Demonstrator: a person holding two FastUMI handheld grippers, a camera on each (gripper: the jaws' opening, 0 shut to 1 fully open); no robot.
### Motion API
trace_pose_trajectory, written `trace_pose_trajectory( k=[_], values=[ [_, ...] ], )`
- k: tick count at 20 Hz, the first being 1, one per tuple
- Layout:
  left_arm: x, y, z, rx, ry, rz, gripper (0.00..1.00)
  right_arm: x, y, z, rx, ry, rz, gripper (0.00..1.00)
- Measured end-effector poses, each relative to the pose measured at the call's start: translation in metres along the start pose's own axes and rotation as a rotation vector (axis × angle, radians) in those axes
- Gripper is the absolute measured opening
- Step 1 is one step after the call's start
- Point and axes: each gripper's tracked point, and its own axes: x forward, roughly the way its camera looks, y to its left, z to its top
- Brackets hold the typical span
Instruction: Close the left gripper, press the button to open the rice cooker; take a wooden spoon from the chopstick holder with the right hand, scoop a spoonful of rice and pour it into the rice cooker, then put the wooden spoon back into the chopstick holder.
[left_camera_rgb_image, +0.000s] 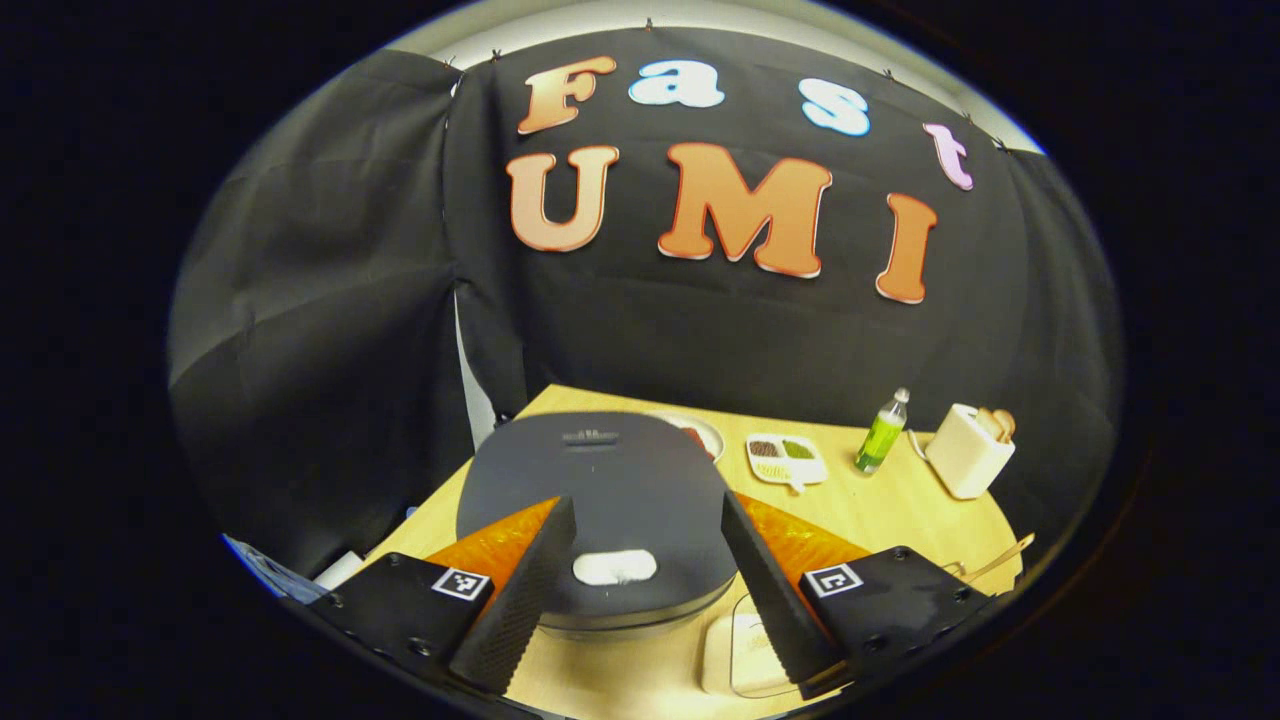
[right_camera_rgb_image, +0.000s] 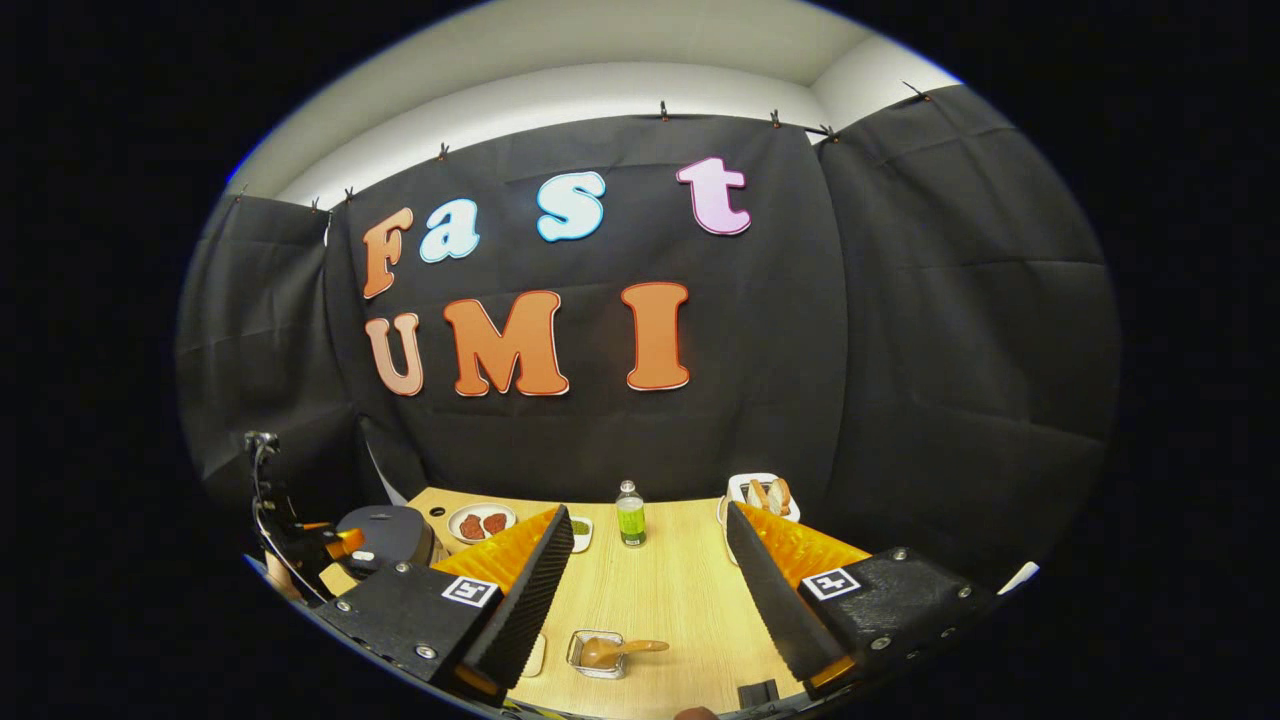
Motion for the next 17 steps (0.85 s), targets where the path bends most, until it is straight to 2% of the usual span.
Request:
trace_pose_trajectory(
  k=[3,4,7,13,17],
  values=[
    [-0.024,0.004,0.069,0.024,-0.087,0.029,1.0,0.001,-0.003,0.002,0.001,-0.009,0.002,0.95],
    [-0.039,0.006,0.098,0.035,-0.129,0.034,0.94,0.002,-0.003,0.004,0.002,-0.013,0.004,0.95],
    [-0.075,-0.005,0.159,0.038,-0.229,0.011,0.94,0.003,-0.006,0.01,0.0,-0.03,0.0,0.95],
    [-0.127,-0.018,0.216,0.028,-0.305,-0.03,1.0,0.002,-0.014,0.021,-0.026,-0.062,-0.032,0.95],
    [-0.15,-0.019,0.233,0.051,-0.369,-0.037,1.0,0.0,-0.015,0.024,-0.048,-0.084,-0.062,0.95]
  ],
)
